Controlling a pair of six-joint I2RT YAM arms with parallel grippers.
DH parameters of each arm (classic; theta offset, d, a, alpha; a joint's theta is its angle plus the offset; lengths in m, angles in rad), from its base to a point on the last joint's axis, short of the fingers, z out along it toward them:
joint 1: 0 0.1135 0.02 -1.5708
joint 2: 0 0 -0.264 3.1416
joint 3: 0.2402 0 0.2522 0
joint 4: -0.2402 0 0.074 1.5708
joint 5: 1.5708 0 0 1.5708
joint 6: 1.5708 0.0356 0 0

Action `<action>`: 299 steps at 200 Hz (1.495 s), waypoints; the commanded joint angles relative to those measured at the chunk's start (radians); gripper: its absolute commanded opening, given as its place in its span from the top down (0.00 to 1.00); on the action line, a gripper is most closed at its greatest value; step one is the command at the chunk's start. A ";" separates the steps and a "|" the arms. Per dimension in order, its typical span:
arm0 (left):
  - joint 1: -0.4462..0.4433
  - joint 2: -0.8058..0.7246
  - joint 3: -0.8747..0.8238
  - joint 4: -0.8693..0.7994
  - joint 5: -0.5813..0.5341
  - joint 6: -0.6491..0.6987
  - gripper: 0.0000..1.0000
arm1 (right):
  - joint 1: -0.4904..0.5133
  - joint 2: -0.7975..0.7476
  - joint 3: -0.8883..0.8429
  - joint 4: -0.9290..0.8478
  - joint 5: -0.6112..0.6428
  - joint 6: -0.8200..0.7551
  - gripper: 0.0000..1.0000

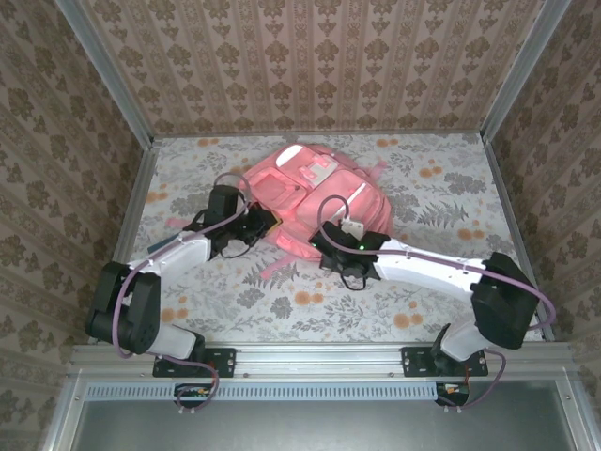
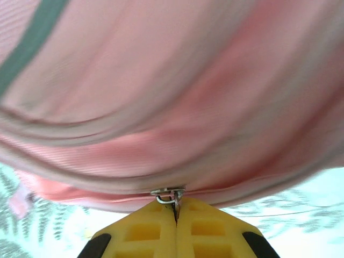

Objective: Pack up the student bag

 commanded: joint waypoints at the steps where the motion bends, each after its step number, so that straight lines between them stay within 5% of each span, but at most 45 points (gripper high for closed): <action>1: 0.050 0.020 0.055 -0.004 -0.006 0.085 1.00 | -0.019 -0.064 -0.026 -0.223 0.219 -0.038 1.00; 32: 0.074 0.066 0.099 -0.013 0.020 0.108 1.00 | -0.052 -0.082 -0.013 -0.156 0.156 -0.180 1.00; 50: 0.089 0.064 0.102 -0.026 0.013 0.115 1.00 | -0.051 -0.082 -0.004 -0.038 0.017 -0.294 1.00; 87: 0.132 -0.006 0.086 -0.103 -0.042 0.135 0.62 | -0.047 -0.059 0.002 0.185 -0.297 -0.381 1.00; 124: 0.159 -0.144 0.026 -0.215 -0.096 0.145 0.43 | -0.041 0.030 0.072 0.292 -0.423 -0.368 1.00; 197: 0.092 -0.358 -0.172 -0.144 -0.029 -0.032 0.43 | -0.039 0.224 0.261 0.362 -0.553 -0.378 1.00; 241: 0.051 -0.286 -0.198 -0.009 0.007 -0.099 0.59 | -0.039 0.228 0.259 0.388 -0.590 -0.365 1.00; 299: 0.031 -0.216 -0.194 0.043 -0.008 -0.128 0.65 | -0.039 0.216 0.249 0.394 -0.609 -0.360 1.00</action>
